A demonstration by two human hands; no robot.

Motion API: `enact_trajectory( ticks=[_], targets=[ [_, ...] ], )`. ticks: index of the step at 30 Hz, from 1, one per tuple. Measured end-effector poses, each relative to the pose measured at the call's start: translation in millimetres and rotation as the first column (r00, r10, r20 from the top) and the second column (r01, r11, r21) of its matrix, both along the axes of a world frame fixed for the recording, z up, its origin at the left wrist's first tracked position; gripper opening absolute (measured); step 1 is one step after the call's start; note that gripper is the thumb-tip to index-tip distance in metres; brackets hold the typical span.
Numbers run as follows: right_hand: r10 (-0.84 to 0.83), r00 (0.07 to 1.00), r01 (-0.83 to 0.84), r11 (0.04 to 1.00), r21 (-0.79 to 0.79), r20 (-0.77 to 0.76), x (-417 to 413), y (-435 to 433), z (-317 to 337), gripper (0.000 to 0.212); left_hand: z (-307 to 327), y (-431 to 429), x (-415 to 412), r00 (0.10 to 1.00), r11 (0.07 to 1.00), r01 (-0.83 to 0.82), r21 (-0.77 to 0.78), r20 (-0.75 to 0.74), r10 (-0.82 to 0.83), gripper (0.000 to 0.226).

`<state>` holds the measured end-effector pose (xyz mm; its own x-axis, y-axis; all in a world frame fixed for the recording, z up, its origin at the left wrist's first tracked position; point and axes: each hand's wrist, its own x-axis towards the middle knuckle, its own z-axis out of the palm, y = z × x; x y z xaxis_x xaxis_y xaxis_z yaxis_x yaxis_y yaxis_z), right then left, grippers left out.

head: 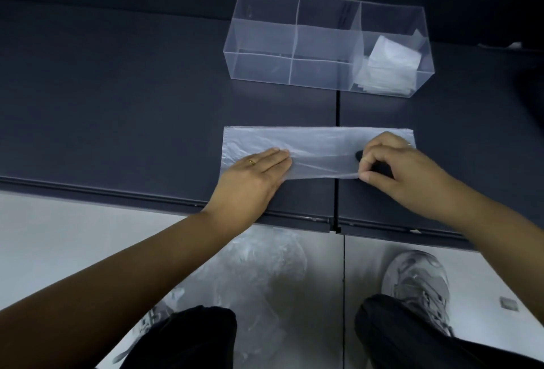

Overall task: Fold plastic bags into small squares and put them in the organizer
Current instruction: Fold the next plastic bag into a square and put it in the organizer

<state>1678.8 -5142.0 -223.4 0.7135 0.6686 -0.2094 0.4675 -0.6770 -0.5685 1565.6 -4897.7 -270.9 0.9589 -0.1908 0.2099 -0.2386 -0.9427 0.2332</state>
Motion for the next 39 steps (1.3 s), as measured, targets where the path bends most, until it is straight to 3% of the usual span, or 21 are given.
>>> enact_trajectory(
  ticks=[1, 4, 5, 6, 8, 10, 12, 14, 17, 20, 22, 24, 25, 27, 28, 29, 31, 34, 35, 37, 39],
  targets=[
    [-0.007, 0.997, 0.009, 1.0, -0.027, 0.074, -3.4, -0.6, 4.6, 0.017, 1.0, -2.9, -1.6, 1.0, 1.0, 0.002, -0.007, 0.005, -0.002, 0.036],
    [0.102, 0.956, -0.078, 0.992, -0.099, 0.274, -25.2, 13.5, 12.7, 0.082, 5.3, -12.0, -6.2, 1.0, 1.0, 0.004, -0.007, -0.004, -0.004, 0.037],
    [0.177, 0.933, -0.135, 0.979, -0.151, 0.313, -33.1, 21.3, 10.1, 0.091, 7.0, -14.4, -6.5, 1.0, 1.0, 0.007, -0.004, -0.01, -0.007, 0.036],
    [0.24, 0.914, -0.18, 0.963, -0.203, 0.327, -39.2, 27.7, 5.1, 0.09, 9.0, -16.1, -6.3, 1.0, 1.0, 0.009, -0.008, -0.012, -0.009, 0.033],
    [0.233, 0.913, -0.174, 0.965, -0.197, 0.335, -42.4, 35.7, -9.1, 0.065, 14.0, -16.6, -5.1, 1.0, 0.999, 0.011, -0.036, -0.011, -0.011, 0.024],
    [0.059, 0.94, -0.061, 0.998, -0.004, 0.335, -34.8, 34.2, -18.5, 0.027, 21.1, -10.0, -4.1, 1.0, 0.998, 0.019, -0.062, -0.019, -0.02, 0.015],
    [-0.143, 0.971, 0.108, 0.977, 0.182, 0.191, -21.5, 26.7, -19.7, 0.011, 25.1, 5.0, -3.7, 0.996, 0.987, -0.026, -0.156, -0.083, 0.013, 0.018],
    [-0.255, 0.965, 0.26, 0.936, 0.237, -0.053, -7.5, 20.4, -19.2, 0.011, 28.1, 26.3, -5.6, 0.968, 0.926, -0.18, -0.332, -0.227, 0.107, 0.021],
    [-0.34, 0.896, 0.419, 0.862, 0.287, -0.287, 8.0, 22.0, -20.9, 0.015, 30.7, 55.2, -9.2, 0.859, 0.741, -0.459, -0.49, -0.456, 0.231, 0.017],
    [-0.412, 0.846, 0.511, 0.809, 0.293, -0.338, 17.0, 28.3, -27.9, 0.015, 30.7, 68.6, -7.7, 0.779, 0.597, -0.613, -0.518, -0.525, 0.343, 0.021],
    [-0.459, 0.834, 0.538, 0.8, 0.266, -0.308, 19.8, 32.9, -33.5, 0.014, 28.6, 71.4, -5.2, 0.748, 0.57, -0.659, -0.491, -0.506, 0.429, 0.025],
    [-0.489, 0.829, 0.551, 0.796, 0.251, -0.27, 21.7, 35.2, -37.4, 0.013, 26.4, 66.5, -5.0, 0.728, 0.627, -0.685, -0.37, -0.362, 0.582, 0.018],
    [-0.499, 0.829, 0.553, 0.797, 0.241, -0.253, 21.9, 36.4, -38.1, 0.011, 27.4, 61.2, -6.0, 0.756, 0.703, -0.653, -0.282, -0.193, 0.625, 0.011],
    [-0.506, 0.832, 0.552, 0.799, 0.24, -0.227, 22.7, 37.3, -39.1, 0.01, 27.9, 42.1, -6.0, 0.867, 0.87, -0.478, -0.123, 0.089, 0.49, 0.013],
    [-0.505, 0.836, 0.546, 0.8, 0.249, -0.213, 23.0, 38.0, -39.4, 0.012, 25.8, 30.9, -5.8, 0.922, 0.93, -0.36, -0.069, 0.124, 0.366, 0.021],
    [-0.507, 0.838, 0.544, 0.801, 0.25, -0.2, 22.8, 39.1, -38.5, 0.015, 22.0, 18.8, -5.6, 0.965, 0.968, -0.251, -0.028, 0.076, 0.253, 0.032],
    [-0.507, 0.845, 0.535, 0.811, 0.238, -0.173, 21.9, 40.7, -37.7, 0.02, 14.7, -1.0, -6.3, 0.974, 0.991, -0.118, 0.063, -0.189, 0.128, 0.062],
    [-0.508, 0.853, 0.522, 0.835, 0.172, -0.123, 17.1, 44.3, -31.2, 0.008, -2.7, -6.4, -9.3, 0.92, 0.969, -0.056, 0.24, -0.365, 0.143, 0.084],
    [-0.512, 0.859, 0.506, 0.851, 0.141, 0.004, 13.5, 45.6, -27.8, 0.008, -6.5, -5.0, -10.5, 0.92, 0.963, -0.053, 0.264, -0.362, 0.15, 0.085],
    [-0.401, 0.837, 0.376, 0.916, 0.141, 0.372, 0.6, 51.6, -24.2, 0.035, -8.8, -3.7, -10.5, 0.925, 0.959, -0.051, 0.279, -0.349, 0.151, 0.084],
    [-0.194, 0.843, 0.138, 0.98, 0.146, 0.502, -20.1, 65.6, -23.2, 0.046, -7.5, -4.8, -9.7, 0.925, 0.96, -0.051, 0.276, -0.35, 0.15, 0.082]
  ],
)
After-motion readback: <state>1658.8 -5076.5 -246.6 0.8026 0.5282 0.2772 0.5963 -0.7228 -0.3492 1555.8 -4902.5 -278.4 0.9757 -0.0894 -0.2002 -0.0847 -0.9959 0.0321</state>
